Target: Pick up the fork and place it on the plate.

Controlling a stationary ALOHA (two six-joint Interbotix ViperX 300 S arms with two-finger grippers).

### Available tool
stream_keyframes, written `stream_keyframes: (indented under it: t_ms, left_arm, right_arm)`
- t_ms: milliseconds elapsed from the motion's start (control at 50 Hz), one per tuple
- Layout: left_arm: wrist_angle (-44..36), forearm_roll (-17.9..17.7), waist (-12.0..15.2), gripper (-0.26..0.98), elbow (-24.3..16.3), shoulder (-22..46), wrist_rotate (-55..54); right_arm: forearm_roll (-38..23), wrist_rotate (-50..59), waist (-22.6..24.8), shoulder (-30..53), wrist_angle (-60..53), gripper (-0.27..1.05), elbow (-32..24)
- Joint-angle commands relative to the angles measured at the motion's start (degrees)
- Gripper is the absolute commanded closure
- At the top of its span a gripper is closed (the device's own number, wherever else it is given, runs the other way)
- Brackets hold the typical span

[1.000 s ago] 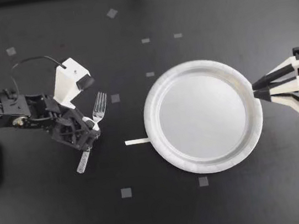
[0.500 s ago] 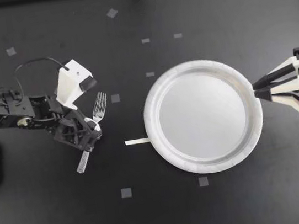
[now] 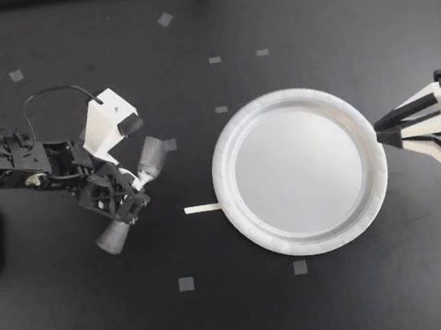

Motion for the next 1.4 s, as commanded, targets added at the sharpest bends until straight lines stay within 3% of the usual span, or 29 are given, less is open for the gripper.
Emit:
stream_keyframes:
  t_ms: [0,160,320,480,660,960,1200,1380]
  left_arm:
    - [0.26,0.09,0.18,0.77,-1.49,-1.14,1.67]
    - [1.67,0.26,0.18,0.78,-5.01,-4.13,5.45]
    - [2.64,0.7,0.18,0.78,-14.85,-12.22,14.41]
    - [-6.94,0.62,-0.18,0.78,-21.45,-16.88,22.06]
    - [-28.04,0.53,-1.05,0.78,-19.69,-15.38,23.73]
    - [-57.66,1.67,-7.56,0.78,-16.26,-8.26,17.49]
    - [-59.33,8.61,-8.7,0.78,-18.81,-6.24,13.97]
    - [-59.33,9.23,-8.7,0.78,-19.51,-4.57,14.06]
  right_arm:
    - [0.0,-0.09,0.26,-0.26,-0.79,0.39,-0.44]
    - [0.0,0.0,0.26,0.0,-0.88,0.39,-0.44]
    - [-0.26,-0.97,0.26,0.7,-1.76,0.38,-2.55]
    - [-7.29,-3.96,0.35,2.46,-6.24,0.36,-4.31]
    - [-16.79,-4.48,0.88,6.5,-17.14,0.25,-4.83]
    - [-18.11,-4.92,0.88,19.25,-25.93,0.19,-9.32]
    - [-17.84,-4.13,0.88,26.46,-31.9,0.19,-11.34]
    - [-18.02,-2.37,0.97,31.29,-33.66,0.19,-13.36]
